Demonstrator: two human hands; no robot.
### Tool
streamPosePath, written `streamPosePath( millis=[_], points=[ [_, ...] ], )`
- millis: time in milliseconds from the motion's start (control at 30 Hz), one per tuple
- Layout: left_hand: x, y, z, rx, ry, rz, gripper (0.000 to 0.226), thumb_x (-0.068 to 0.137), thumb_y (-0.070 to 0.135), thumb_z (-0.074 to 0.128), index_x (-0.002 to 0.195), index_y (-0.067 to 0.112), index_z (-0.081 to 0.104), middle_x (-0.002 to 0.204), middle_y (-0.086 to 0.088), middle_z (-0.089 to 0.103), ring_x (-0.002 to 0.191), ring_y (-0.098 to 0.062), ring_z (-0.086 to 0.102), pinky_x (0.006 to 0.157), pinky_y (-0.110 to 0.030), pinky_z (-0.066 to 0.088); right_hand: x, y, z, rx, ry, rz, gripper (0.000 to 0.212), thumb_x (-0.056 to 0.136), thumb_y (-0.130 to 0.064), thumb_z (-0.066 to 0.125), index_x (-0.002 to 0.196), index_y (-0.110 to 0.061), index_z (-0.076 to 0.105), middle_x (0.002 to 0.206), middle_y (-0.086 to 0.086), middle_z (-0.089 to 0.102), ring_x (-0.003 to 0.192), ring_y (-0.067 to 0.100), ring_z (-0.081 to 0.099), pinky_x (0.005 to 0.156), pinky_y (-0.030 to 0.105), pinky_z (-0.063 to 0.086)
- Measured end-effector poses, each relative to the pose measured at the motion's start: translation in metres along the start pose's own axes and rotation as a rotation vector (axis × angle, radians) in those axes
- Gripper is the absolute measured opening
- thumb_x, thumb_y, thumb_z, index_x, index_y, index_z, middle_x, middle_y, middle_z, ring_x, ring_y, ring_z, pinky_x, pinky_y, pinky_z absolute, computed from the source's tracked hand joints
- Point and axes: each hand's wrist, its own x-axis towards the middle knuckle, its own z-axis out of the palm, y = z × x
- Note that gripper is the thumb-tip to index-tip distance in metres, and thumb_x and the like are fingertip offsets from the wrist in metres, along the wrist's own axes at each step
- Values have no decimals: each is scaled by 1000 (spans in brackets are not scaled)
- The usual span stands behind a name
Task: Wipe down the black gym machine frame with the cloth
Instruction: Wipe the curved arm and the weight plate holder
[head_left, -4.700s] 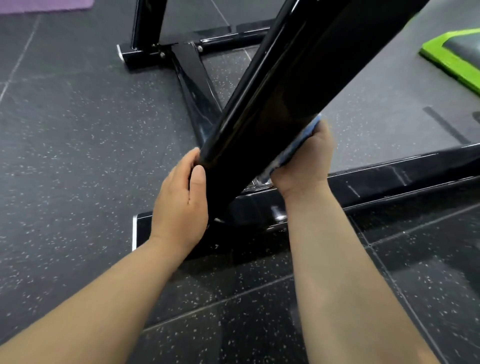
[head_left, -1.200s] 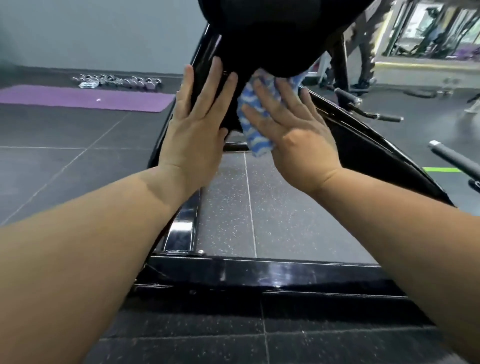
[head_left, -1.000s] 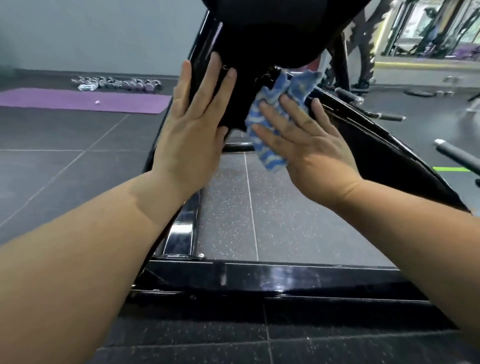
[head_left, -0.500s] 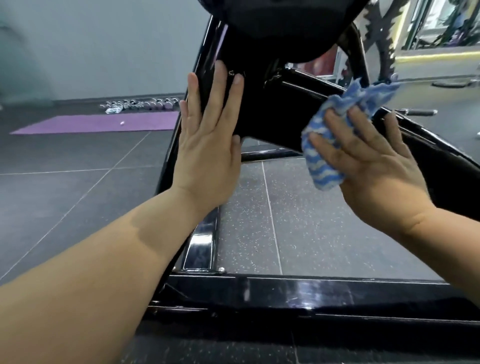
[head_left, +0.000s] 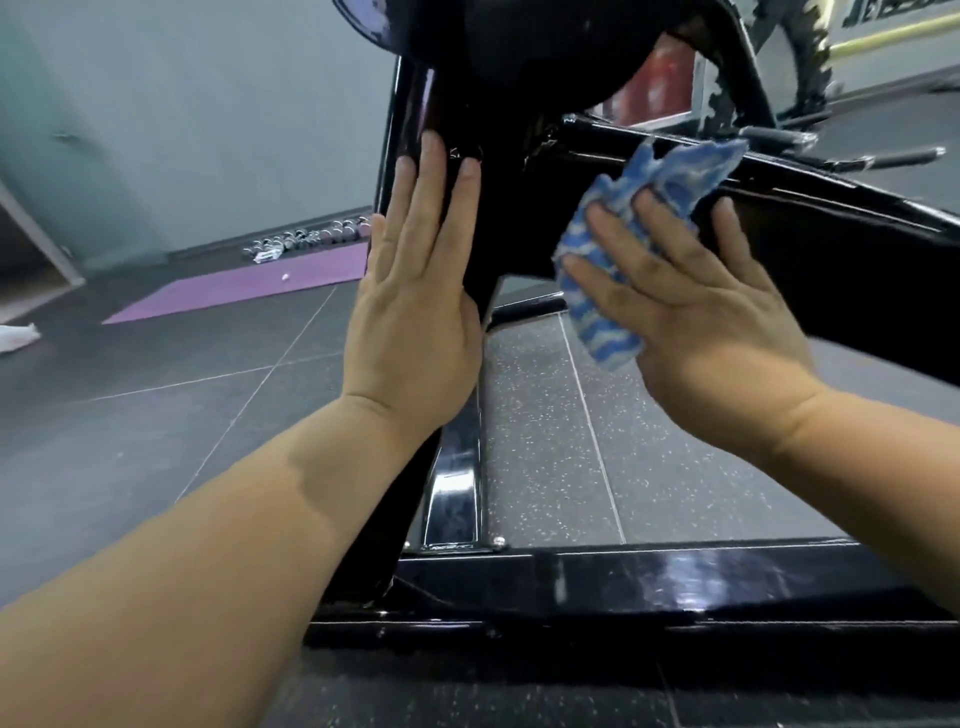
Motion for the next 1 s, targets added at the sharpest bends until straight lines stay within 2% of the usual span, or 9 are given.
streamPosePath(
  millis=[100,233,467,567,633,733,800,900,1000],
  points=[
    [2,-3,0,-10,19,36,69,83,-1,33,151,4,21,159,-18,12,147,-31,7,121,-39,11,38,-20,-1,49,45,-73,63,85,-16,24,147,-24,37,156,-4,29,145,19,19,115,41,-10],
    [4,-5,-2,12,14,38,67,83,-1,32,149,1,24,157,-21,15,146,-35,11,120,-26,6,26,1,3,-29,-46,-131,68,86,-9,32,150,-30,24,158,-10,21,146,14,12,116,42,-10],
    [1,13,-1,72,3,-75,84,73,-13,39,152,7,16,160,-16,6,148,-31,4,121,-36,9,-10,26,-14,30,-91,4,72,80,-10,31,149,-29,28,158,-8,19,147,20,11,117,40,-8],
    [1,17,-1,75,-21,-86,76,80,-2,36,152,7,14,160,-15,4,148,-31,4,120,-25,2,12,14,-23,115,-42,70,72,85,-12,47,151,-30,25,161,-4,14,148,20,8,118,44,-2],
    [-1,16,2,97,-29,-104,76,82,-3,41,152,6,11,160,-16,3,148,-32,4,121,-29,3,19,12,-29,204,-44,179,75,87,-23,54,152,-35,19,161,-6,13,149,18,8,118,43,0],
    [1,24,12,108,4,-152,86,79,-7,52,152,4,8,160,-18,0,147,-34,0,119,-50,9,29,15,-36,267,-43,333,75,80,-50,57,148,-35,27,154,-5,29,143,21,24,115,36,10],
    [2,32,20,84,29,-190,85,81,-3,53,152,3,6,160,-18,-3,147,-34,-3,118,-55,9,43,21,-41,269,-106,446,79,76,-63,55,143,-30,30,143,-2,40,132,25,35,110,38,19],
    [4,38,27,26,80,-227,84,80,6,45,152,4,3,160,-19,-6,147,-35,-6,117,-50,-1,62,20,-48,235,-163,489,75,79,-68,45,138,-23,35,132,3,49,122,28,42,101,40,29],
    [5,45,31,-49,124,-263,89,75,-9,47,152,3,4,159,-21,-6,146,-34,-7,117,-40,-6,70,26,-58,288,-270,491,73,80,-69,44,136,-23,38,129,4,52,121,29,45,99,41,35]
  ],
)
